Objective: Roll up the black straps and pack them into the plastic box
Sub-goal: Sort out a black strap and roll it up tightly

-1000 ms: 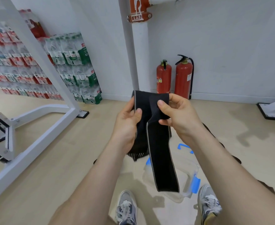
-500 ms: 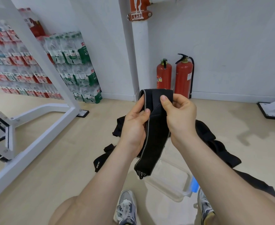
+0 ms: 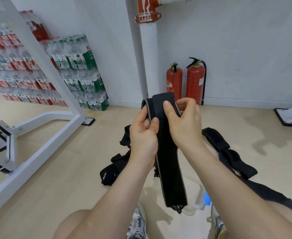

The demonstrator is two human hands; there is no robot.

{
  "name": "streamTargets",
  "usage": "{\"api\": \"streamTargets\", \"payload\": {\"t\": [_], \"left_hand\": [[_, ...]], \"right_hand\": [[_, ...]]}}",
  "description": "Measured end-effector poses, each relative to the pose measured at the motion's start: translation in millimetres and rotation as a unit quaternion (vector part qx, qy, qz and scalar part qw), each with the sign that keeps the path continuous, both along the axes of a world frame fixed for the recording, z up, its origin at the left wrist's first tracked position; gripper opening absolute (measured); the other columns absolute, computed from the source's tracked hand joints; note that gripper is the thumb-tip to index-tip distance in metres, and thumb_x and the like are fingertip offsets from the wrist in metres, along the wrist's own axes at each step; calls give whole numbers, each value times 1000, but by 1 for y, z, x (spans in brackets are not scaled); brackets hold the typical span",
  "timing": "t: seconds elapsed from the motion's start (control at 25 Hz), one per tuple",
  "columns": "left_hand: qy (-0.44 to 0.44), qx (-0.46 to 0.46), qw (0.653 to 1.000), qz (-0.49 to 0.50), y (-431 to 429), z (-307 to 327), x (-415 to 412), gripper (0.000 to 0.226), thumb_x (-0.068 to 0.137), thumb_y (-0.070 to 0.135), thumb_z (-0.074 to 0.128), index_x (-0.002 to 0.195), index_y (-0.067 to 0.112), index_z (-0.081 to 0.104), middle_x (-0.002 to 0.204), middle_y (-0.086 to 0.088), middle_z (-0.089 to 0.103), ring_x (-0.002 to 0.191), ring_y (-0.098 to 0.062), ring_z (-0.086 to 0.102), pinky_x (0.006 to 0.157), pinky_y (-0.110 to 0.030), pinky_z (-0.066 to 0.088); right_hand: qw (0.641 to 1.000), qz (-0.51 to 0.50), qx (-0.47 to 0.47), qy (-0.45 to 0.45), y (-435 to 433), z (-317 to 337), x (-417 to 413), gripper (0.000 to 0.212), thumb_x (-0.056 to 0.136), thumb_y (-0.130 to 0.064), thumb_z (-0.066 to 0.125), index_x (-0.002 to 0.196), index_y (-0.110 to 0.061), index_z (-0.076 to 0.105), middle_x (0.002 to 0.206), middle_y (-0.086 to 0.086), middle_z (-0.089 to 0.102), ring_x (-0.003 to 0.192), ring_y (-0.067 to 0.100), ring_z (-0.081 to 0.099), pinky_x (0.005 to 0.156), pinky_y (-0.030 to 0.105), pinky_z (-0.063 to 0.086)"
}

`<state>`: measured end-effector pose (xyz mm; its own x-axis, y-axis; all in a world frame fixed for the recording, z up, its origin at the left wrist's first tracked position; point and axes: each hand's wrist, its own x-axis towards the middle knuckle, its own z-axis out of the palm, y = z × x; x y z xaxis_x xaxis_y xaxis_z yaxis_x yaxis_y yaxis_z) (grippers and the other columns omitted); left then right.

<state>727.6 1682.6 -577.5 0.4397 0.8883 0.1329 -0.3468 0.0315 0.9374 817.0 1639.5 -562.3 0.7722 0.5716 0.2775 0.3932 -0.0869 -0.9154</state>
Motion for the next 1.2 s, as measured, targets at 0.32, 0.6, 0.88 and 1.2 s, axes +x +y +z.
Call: {"api": "streamTargets", "payload": {"t": [0.32, 0.6, 0.88, 1.2], "left_hand": [[23, -67, 996, 50, 1, 7, 0, 16, 87, 20, 71, 102, 15, 72, 104, -13, 75, 104, -34, 70, 98, -57, 51], [130, 61, 968, 206, -6, 12, 1, 18, 96, 22, 64, 77, 20, 65, 76, 2, 72, 73, -12, 68, 74, -34, 57], [174, 194, 944, 203, -8, 15, 0, 10, 98, 19, 58, 89, 25, 60, 78, 16, 67, 73, 3, 62, 72, -21, 50], [276, 238, 915, 170, 17, 32, -5, 53, 87, 5, 49, 136, 24, 50, 116, -6, 64, 106, -25, 61, 94, -43, 52]], "right_hand": [[982, 95, 81, 139, -7, 6, -5, 5, 94, -19, 64, 96, -21, 68, 88, -6, 73, 84, 9, 70, 80, 33, 59], [998, 39, 52, -16, 0, -10, -29, 29, 98, -27, 55, 74, -17, 45, 64, -5, 52, 66, 22, 50, 65, 42, 44], [995, 47, 68, -60, -1, -5, -16, 31, 97, -25, 56, 73, -8, 46, 60, -1, 48, 59, 21, 46, 61, 50, 45], [920, 308, -237, 56, -26, 16, 18, 59, 80, -43, 74, 129, -28, 46, 118, -2, 61, 98, 16, 65, 83, 36, 53]]}}
